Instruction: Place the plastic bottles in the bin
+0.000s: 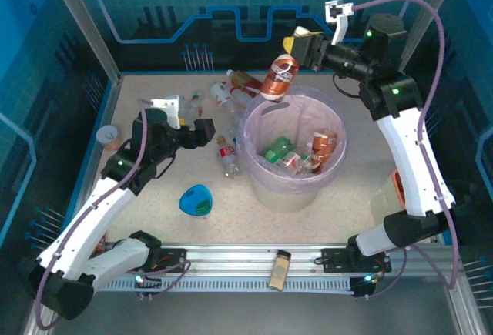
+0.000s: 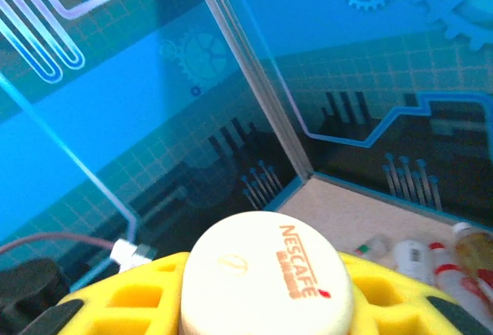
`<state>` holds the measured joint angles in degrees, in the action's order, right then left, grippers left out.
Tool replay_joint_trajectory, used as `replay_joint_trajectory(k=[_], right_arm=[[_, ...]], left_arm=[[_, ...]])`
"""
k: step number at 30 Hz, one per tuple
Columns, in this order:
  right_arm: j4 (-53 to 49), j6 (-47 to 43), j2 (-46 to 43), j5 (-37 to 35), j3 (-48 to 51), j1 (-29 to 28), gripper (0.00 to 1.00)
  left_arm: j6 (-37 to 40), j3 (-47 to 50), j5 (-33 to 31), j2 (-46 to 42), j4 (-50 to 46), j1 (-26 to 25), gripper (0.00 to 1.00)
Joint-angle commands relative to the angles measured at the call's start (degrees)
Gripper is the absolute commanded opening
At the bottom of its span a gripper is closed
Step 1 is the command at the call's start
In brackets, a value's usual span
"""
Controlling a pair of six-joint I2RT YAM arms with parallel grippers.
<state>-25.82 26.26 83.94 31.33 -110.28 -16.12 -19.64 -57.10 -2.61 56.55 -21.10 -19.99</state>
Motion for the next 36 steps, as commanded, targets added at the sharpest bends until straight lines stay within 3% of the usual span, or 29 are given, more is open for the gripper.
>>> replay_joint_trajectory(k=[1, 9, 18, 28, 36], right_arm=[[-14.6, -12.2, -1.6, -3.5, -2.1, 0.7, 0.11], [-29.2, -21.6, 0.1, -10.8, 0.1, -0.4, 0.11], [-33.5, -25.3, 6.6, -15.3, 3.0, -7.6, 0.11], [-19.8, -14.0, 5.9, -11.6, 20.6, -10.8, 0.12], [-13.0, -8.9, 2.5, -13.3, 30.6, -11.6, 0.27]], left_arm=[[-0.2, 1.9, 3.5, 4.0, 0.6, 4.7, 0.94], [5.3, -0.6, 1.3, 17.1, 2.5, 10.6, 0.95], [13.4, -5.2, 2.3, 27.8, 1.1, 13.6, 0.91], [13.8, -8.8, 3.3, 37.1, 1.5, 16.2, 0.96], [15.1, -12.4, 2.6, 43.3, 1.6, 16.5, 0.98]])
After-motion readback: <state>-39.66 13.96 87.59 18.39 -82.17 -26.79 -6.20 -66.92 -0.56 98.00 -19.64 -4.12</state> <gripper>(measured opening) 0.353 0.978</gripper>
